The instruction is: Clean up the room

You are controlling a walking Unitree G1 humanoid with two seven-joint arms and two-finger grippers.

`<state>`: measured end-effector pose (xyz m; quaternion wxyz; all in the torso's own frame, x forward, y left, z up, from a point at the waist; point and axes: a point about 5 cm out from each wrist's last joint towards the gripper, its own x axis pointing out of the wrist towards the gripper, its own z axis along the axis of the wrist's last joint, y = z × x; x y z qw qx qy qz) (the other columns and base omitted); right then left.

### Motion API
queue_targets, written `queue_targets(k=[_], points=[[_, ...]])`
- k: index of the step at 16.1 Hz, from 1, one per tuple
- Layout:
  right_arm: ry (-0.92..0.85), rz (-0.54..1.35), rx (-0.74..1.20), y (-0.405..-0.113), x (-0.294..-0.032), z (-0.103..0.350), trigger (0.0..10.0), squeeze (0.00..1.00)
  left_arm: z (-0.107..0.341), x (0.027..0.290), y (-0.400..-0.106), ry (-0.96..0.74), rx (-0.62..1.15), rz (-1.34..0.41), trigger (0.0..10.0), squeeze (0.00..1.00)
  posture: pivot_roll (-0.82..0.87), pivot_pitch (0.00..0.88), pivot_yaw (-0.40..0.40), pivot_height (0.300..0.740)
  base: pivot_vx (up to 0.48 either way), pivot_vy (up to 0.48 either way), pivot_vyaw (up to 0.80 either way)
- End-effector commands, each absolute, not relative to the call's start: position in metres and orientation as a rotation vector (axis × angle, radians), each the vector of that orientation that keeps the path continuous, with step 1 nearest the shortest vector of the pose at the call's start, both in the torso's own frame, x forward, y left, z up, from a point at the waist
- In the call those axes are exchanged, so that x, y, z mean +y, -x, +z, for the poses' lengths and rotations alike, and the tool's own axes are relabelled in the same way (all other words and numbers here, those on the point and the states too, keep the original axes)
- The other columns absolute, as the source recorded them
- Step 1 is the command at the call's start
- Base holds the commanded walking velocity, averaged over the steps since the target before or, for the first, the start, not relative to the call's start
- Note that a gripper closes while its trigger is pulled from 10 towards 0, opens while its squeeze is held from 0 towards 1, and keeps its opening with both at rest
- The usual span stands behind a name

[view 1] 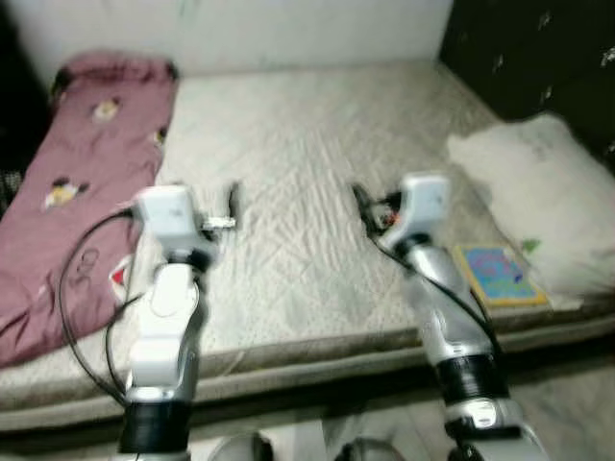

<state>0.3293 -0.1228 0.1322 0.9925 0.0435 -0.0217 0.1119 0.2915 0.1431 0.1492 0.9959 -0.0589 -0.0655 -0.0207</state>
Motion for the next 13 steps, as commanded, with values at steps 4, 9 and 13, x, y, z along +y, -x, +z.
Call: queue_targets(k=[4, 9, 13], points=[[-0.099, 0.24, -0.07, -0.3314, -0.1172, 0.1401, 10.0, 0.0, 0.1526, 0.15, -0.2935, 0.12, -0.137, -0.012, 10.0, 0.0, -0.07, 0.0, 0.001, 0.74, 0.0, 0.48, 0.0], [-0.091, 0.242, -0.063, -0.3315, -0.1168, 0.1385, 10.0, 0.0, 0.1562, 0.1509, -0.2928, 0.129, -0.17, -0.002, 10.0, 0.0, -0.07, 0.0, 0.001, 0.74, 0.0, 0.288, 0.0], [-0.085, 0.244, -0.058, -0.3321, -0.1169, 0.1379, 10.0, 0.0, 0.1555, 0.15, -0.2921, 0.136, -0.167, -0.019, 10.0, 0.0, -0.07, 0.0, -0.001, 0.74, 0.0, 0.0, 0.0]])
